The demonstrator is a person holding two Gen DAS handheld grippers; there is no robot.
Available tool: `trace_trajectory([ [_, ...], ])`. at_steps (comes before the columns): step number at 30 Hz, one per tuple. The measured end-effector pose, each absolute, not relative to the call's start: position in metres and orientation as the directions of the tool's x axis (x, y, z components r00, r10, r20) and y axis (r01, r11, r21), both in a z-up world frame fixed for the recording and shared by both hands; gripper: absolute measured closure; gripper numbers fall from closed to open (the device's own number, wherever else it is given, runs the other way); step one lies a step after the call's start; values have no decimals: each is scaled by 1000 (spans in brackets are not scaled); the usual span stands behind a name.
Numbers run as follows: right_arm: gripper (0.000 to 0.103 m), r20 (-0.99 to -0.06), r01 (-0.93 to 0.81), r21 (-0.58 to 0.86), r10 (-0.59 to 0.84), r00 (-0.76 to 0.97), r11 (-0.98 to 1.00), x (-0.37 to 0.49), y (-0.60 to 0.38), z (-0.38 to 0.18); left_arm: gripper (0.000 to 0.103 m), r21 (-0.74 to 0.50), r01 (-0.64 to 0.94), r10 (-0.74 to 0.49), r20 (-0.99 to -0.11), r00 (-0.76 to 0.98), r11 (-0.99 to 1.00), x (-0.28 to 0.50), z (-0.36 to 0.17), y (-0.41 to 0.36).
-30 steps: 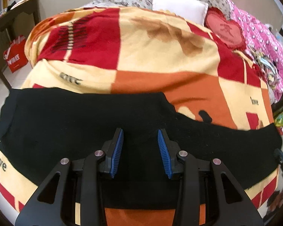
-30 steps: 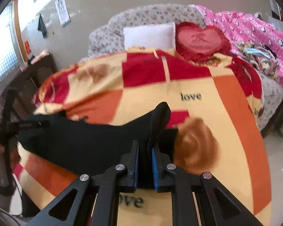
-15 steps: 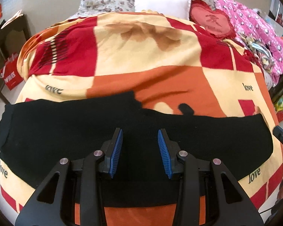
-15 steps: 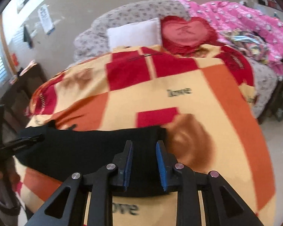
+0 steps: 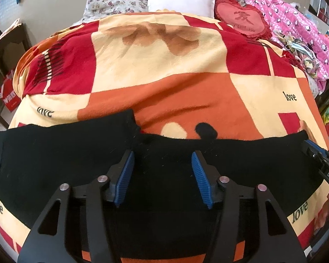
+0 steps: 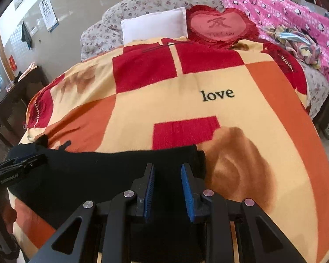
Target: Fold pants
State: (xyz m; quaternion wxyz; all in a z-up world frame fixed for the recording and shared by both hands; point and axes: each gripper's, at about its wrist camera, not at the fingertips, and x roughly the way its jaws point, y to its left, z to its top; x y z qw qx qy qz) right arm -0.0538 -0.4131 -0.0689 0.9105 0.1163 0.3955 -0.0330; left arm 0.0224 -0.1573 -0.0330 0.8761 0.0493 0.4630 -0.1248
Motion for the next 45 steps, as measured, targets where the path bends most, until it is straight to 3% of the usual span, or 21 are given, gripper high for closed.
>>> trace_trajectory([
  [15,72,-724,113,165,42,688,980,-108,-393,-45,49,-59,265,-200,-813,547,963,0,-17,-145],
  [19,72,-769,121,125,19,639,985,-112,-391,-62,49,-76,264,-212,-818,535,961,-12,-21,-138],
  [27,72,-745,157,170,23,667,973,-124,-404,-54,49,-66,265,-197,-840,506,962,-21,-34,-140],
  [32,64,-730,175,212,37,683,961,-128,-410,-55,49,-66,289,-212,-834,509,955,-25,-27,-149],
  [45,62,-742,196,204,21,670,959,-129,-418,-55,49,-76,300,-221,-845,486,951,-21,-27,-159],
])
